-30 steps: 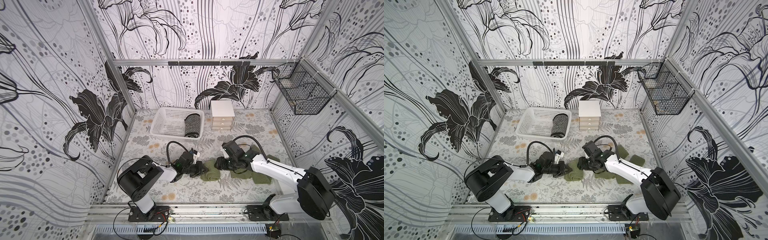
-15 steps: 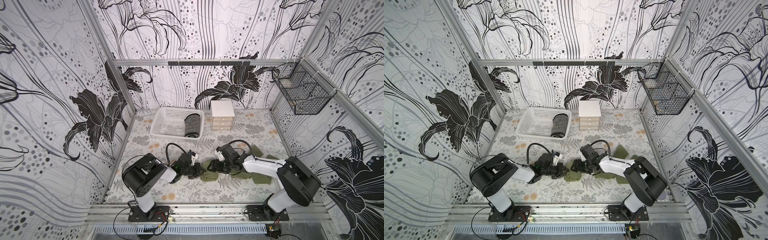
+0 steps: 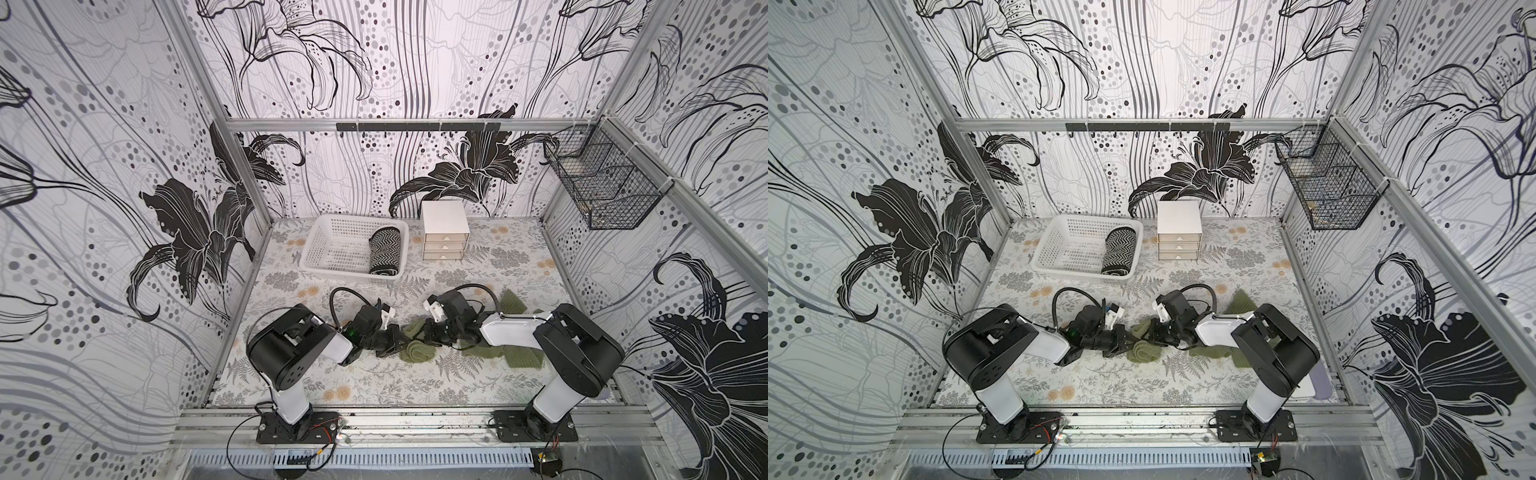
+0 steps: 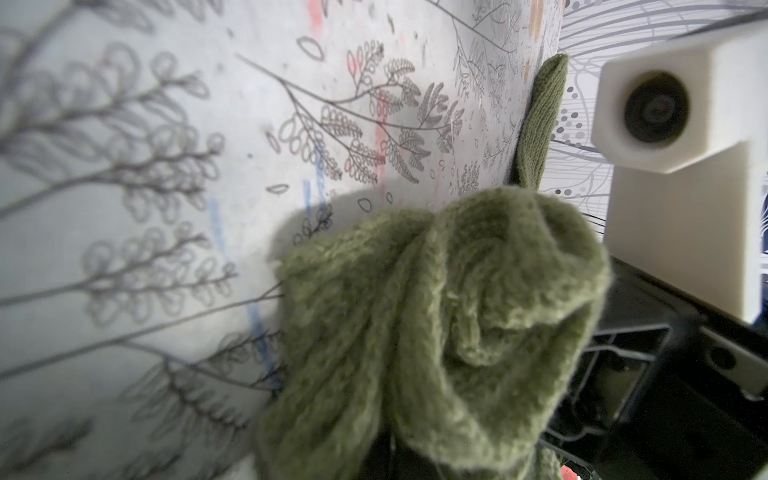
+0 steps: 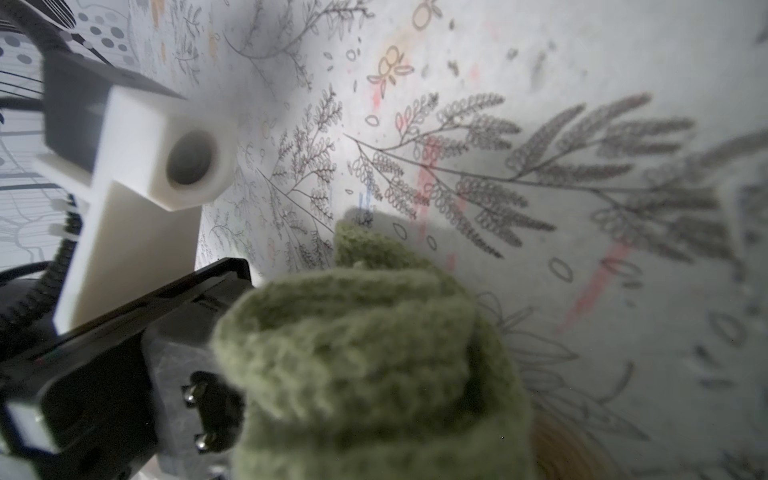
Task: Roll up the scarf and place it into the basket
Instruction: Pick up the scarf at the center of the board.
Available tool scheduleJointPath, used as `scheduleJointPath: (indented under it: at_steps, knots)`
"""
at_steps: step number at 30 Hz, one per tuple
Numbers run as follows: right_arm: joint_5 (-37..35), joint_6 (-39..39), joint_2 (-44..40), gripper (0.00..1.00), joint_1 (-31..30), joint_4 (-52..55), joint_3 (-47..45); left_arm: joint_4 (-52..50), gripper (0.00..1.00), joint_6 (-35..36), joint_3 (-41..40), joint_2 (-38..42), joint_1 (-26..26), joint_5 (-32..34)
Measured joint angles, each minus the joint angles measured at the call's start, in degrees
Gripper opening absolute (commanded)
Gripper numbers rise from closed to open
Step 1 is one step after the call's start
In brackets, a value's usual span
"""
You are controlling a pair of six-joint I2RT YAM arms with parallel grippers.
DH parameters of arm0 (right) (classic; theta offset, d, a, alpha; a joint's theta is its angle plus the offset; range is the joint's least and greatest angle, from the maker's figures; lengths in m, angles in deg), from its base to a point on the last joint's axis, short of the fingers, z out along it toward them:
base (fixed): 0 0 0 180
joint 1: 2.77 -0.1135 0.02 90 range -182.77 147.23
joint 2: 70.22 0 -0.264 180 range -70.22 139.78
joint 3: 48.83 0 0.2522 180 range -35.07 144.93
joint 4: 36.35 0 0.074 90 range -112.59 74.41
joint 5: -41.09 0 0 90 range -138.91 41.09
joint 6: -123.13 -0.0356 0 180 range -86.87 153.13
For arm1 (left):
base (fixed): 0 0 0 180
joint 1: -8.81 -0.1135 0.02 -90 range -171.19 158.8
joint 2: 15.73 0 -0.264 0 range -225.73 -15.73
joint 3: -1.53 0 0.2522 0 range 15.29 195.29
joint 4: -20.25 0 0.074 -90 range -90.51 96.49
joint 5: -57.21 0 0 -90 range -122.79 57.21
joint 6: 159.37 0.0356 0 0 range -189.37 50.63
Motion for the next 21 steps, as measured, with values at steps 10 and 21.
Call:
scheduleJointPath:
  at_steps: [10, 21]
  knots:
    - [1.11, 9.75, -1.18, 0.0, -0.96, 14.36, 15.21, -32.68, 0.89, 11.65, 13.99, 23.26, -10.36, 7.21]
    - [4.33, 20.59, 3.67, 0.0, -0.42, 31.17, 46.47, -55.43, 0.9, 21.07, 28.13, 23.74, -29.18, 13.88]
